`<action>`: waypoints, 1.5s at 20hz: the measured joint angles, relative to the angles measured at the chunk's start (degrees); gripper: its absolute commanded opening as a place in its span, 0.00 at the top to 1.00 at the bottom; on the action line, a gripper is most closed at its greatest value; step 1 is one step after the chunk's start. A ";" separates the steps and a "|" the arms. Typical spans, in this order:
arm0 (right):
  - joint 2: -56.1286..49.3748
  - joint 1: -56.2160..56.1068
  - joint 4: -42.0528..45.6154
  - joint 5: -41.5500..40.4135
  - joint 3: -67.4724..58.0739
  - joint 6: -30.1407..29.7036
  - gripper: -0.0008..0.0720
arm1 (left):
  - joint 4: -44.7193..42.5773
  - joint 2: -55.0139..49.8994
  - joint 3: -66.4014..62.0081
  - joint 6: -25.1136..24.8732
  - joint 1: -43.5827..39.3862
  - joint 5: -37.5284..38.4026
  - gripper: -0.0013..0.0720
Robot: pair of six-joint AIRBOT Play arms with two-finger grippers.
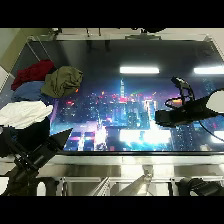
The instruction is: Fold the shirts.
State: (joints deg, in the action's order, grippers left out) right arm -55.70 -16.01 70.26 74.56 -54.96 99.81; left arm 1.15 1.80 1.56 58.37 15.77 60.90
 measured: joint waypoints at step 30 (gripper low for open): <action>-2.08 0.07 -0.98 -7.74 0.00 0.02 0.26 | -29.68 -17.97 -26.16 -3.37 0.13 -15.10 0.09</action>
State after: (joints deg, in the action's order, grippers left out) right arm -57.78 -15.94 69.28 66.83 -54.96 99.83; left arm -28.53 -16.16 -24.60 55.00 15.90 45.80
